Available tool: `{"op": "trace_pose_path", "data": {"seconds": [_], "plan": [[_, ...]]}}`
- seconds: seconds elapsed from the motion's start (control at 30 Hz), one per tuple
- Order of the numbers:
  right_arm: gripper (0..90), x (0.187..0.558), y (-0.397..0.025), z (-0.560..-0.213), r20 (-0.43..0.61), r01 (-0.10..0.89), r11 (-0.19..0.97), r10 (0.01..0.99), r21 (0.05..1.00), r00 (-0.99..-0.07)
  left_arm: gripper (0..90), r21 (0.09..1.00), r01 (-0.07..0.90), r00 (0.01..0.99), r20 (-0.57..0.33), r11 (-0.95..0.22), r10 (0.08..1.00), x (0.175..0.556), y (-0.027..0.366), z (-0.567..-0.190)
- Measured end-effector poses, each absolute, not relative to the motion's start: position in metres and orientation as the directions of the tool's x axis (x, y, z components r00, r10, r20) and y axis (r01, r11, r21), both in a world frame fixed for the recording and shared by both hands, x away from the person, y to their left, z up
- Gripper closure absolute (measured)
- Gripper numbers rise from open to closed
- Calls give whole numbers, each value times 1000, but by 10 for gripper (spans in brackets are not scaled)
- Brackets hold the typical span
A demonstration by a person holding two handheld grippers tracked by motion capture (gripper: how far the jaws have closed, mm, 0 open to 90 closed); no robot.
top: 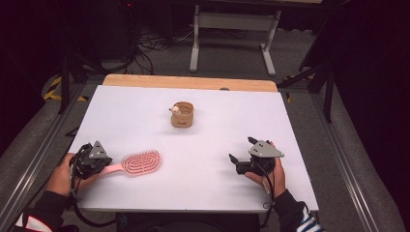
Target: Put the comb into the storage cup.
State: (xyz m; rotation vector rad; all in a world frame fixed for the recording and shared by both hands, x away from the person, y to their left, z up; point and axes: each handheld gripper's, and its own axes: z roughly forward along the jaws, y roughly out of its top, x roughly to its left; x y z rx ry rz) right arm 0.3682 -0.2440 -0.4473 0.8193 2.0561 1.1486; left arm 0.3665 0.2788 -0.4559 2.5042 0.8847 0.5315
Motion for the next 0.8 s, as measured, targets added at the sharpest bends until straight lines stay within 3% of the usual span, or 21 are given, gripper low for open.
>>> {"op": "trace_pose_path", "data": {"seconds": [0.67, 0.8], "plan": [[99, 372, -238, -448, -246, 195, 448, 748, 873, -617, 890, 502, 471, 762, 182, -725, 621, 336, 277, -454], [99, 372, -238, -447, -247, 189, 444, 749, 876, -614, 806, 497, 469, 762, 190, -730, 619, 336, 277, -450]]}}
